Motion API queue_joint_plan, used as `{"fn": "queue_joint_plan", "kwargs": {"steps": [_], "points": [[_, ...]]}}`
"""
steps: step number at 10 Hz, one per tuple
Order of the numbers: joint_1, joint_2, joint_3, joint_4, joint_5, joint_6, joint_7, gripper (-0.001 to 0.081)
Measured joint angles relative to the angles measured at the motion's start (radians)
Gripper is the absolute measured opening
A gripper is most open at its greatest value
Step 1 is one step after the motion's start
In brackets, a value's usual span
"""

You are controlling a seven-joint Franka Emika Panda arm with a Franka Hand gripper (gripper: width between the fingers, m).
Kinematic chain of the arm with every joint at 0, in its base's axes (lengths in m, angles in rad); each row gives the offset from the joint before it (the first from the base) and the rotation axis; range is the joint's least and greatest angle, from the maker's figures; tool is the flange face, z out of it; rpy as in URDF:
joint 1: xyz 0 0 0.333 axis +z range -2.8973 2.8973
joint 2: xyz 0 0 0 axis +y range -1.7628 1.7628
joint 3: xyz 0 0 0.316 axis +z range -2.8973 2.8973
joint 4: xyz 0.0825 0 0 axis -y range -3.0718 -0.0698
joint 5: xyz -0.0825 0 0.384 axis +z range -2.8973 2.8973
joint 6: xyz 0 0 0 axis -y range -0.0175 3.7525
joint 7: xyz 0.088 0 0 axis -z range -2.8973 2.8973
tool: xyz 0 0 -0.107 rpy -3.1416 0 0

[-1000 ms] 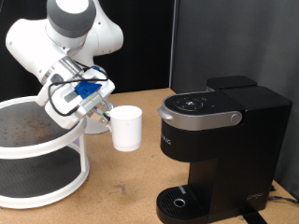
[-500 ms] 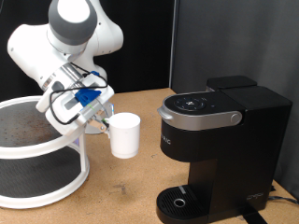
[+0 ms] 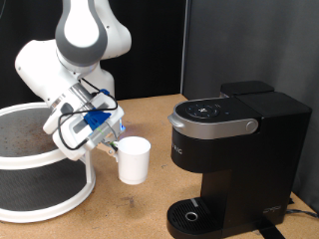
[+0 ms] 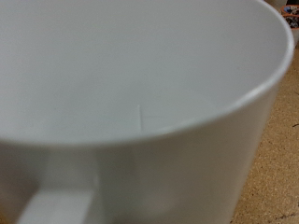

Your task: Make a cup of coffee with the keurig machine

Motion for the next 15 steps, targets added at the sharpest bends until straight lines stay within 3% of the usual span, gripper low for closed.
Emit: {"fn": "queue_joint_plan", "kwargs": {"steps": [9,15], "points": [[0.057,0.255,0.098,0.114,0.345,0.001,-0.170,0.0074],[0.071,0.340,0.196,0.181,0.479,-0.011,-0.204,0.0074]]}}
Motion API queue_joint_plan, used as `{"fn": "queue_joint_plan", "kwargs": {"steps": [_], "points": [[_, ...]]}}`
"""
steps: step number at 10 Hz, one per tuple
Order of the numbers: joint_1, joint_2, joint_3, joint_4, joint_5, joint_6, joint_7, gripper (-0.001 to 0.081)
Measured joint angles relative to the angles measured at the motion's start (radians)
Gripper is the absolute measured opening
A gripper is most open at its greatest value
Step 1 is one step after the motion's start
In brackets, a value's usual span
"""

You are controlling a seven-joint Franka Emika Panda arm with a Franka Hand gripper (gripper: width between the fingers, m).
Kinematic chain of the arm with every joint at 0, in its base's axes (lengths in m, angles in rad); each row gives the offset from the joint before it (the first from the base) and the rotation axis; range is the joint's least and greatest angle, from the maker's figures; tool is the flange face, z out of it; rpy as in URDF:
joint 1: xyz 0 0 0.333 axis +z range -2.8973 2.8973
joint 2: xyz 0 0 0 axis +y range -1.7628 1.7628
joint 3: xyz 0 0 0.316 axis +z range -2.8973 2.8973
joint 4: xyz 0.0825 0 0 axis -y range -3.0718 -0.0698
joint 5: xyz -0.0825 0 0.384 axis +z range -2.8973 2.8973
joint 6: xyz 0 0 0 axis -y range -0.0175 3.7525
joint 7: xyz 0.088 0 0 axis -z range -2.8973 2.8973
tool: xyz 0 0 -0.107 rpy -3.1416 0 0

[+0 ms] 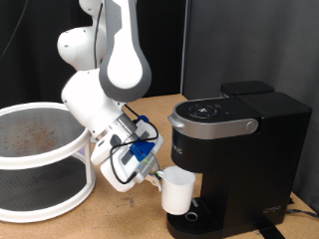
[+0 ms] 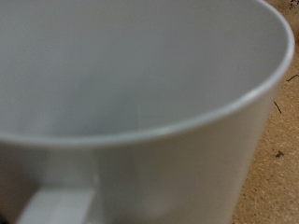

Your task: Make a cup of coffee with the keurig machine

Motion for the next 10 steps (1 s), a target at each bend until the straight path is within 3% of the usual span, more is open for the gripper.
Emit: {"fn": "queue_joint_plan", "kwargs": {"steps": [10], "points": [[0.016,0.103,0.106,0.006,0.228,0.010,-0.162,0.0096]]}}
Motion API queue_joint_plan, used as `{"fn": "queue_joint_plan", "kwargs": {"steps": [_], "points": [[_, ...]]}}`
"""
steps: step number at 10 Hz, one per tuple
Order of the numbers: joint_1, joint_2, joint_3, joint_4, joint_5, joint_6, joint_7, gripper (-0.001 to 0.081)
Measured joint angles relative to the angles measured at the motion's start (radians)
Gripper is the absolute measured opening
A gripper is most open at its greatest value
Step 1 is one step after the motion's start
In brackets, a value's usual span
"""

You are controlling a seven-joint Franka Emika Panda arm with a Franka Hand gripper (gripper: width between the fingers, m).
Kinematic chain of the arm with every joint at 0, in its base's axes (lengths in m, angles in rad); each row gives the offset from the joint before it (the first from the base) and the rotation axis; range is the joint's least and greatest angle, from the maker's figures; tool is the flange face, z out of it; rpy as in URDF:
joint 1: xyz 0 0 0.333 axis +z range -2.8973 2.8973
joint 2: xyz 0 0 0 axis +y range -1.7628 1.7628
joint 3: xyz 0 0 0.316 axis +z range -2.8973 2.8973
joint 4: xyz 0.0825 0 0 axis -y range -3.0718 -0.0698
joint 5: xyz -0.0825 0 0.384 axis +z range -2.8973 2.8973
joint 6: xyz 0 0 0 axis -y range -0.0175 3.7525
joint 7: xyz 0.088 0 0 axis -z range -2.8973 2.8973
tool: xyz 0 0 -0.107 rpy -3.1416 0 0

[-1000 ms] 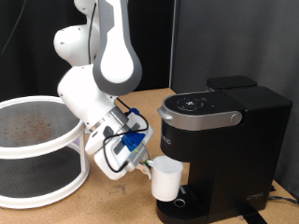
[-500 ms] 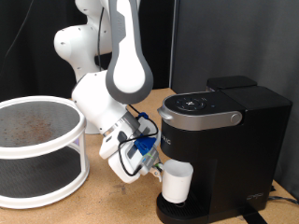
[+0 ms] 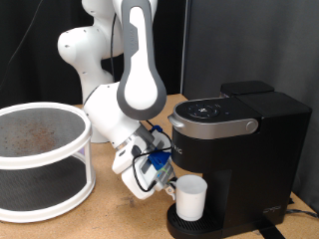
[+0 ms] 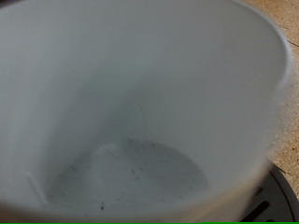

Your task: Make a cup of coffee with the keurig machine

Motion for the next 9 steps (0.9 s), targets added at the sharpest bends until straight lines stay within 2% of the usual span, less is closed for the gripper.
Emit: {"fn": "queue_joint_plan", "kwargs": {"steps": [1,2,3,5,6,7,8,9], "points": [[0.000,0.002,0.003,0.000,0.012,0.000,-0.007,0.0096],[0.000,0.002,0.004,0.000,0.014,0.000,-0.007,0.0308],[-0.001,0.001,0.004,-0.001,0.014,0.000,-0.004,0.0308],[-0.007,-0.016,-0.002,-0.014,-0.029,0.000,0.028,0.0613],[-0.015,-0.039,-0.011,-0.028,-0.084,0.000,0.069,0.0613],[-0.023,-0.069,-0.025,-0.050,-0.156,0.000,0.121,0.0757],[-0.034,-0.103,-0.038,-0.074,-0.233,-0.003,0.170,0.0757],[-0.045,-0.138,-0.053,-0.098,-0.299,-0.010,0.205,0.0800]]}}
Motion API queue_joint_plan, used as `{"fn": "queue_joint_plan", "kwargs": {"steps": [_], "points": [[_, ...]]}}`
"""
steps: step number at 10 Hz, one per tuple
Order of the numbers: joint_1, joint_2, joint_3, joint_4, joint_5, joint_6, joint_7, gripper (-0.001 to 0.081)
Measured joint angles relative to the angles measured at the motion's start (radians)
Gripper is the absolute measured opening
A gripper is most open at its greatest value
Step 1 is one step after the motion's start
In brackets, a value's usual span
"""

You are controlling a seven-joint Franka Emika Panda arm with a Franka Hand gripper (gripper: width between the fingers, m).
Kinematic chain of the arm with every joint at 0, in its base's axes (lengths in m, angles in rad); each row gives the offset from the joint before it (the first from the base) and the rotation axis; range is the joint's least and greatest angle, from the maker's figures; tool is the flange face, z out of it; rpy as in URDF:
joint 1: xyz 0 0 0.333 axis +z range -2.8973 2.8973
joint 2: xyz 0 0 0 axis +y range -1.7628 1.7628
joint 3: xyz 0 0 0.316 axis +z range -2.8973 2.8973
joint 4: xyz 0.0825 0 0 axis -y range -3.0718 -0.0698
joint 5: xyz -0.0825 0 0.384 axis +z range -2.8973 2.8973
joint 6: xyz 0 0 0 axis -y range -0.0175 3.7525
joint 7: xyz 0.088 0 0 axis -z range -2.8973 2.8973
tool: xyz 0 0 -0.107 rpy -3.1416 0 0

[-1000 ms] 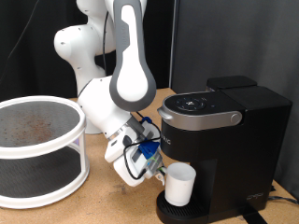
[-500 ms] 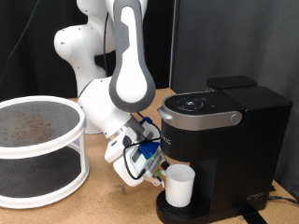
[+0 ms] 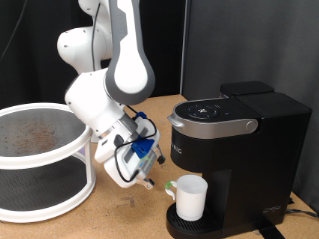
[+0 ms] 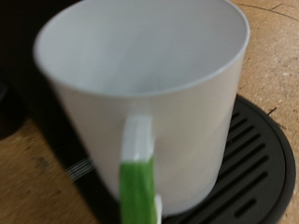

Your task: Make a cup of coffee with the keurig machine

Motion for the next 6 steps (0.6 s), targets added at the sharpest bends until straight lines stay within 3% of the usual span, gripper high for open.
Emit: {"fn": "queue_joint_plan", "kwargs": {"steps": [2,4,6], "points": [[-0.022,-0.082,-0.021,-0.053,-0.087,-0.006,0.032,0.0807],[-0.022,-0.080,-0.020,-0.054,-0.089,-0.008,0.026,0.0807],[-0.029,-0.130,-0.032,-0.072,-0.129,-0.065,0.018,0.0807]]}}
